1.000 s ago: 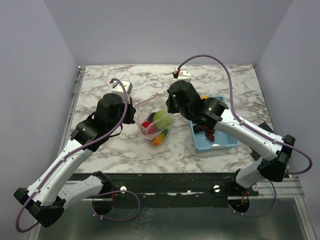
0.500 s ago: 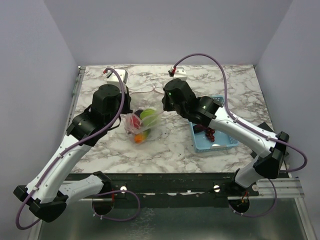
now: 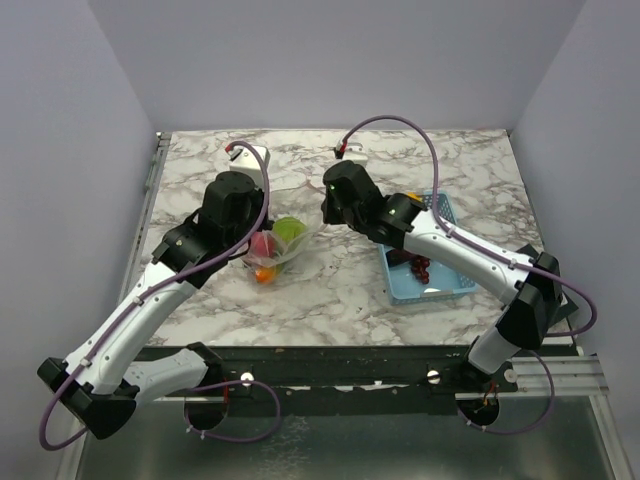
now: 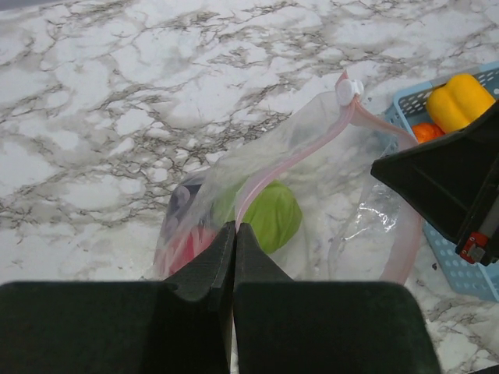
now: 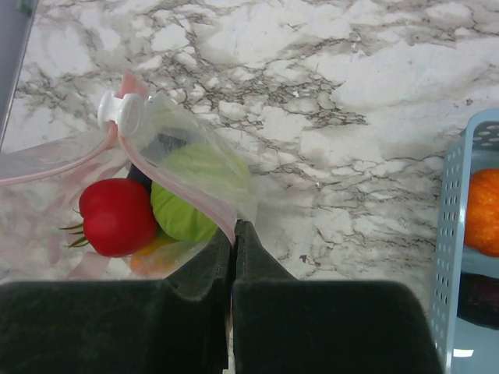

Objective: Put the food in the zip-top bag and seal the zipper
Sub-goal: Adjust the zipper food storage bag at the center of the board.

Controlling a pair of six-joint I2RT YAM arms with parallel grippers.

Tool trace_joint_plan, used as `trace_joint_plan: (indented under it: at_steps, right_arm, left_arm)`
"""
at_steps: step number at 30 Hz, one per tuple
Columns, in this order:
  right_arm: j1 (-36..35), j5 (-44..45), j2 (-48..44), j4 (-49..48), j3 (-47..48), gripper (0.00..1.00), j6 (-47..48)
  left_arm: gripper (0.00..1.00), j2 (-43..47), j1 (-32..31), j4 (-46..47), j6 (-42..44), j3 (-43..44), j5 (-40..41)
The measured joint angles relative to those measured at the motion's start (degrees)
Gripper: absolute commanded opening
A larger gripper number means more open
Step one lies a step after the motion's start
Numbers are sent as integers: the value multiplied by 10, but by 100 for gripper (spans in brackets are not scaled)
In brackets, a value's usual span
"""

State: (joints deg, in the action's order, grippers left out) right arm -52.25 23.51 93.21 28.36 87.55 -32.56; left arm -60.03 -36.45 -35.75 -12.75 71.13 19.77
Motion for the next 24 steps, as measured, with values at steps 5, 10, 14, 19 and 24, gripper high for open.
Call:
trace_joint_plan:
  at_steps: [5,10,14,19,24]
  right_arm:
    - [3,-2,-2,-1,-22,21,-4]
    - [3,-2,-22,1,-36,44,-3]
    - [3,0,-56,3,-38,51,-4]
    - [3,10,-115,7,-53,59,-4]
    - [3,50,-148,33,-59,64,-4]
  left_arm:
    - [0,0,0,36,2,-33,-24]
    - [0,1,0,66,3,-53,-44]
    - [0,9,0,82,6,-69,-53]
    - [0,24,0,100,13,-87,-54]
    - [0,34,0,114,15,-102,-54]
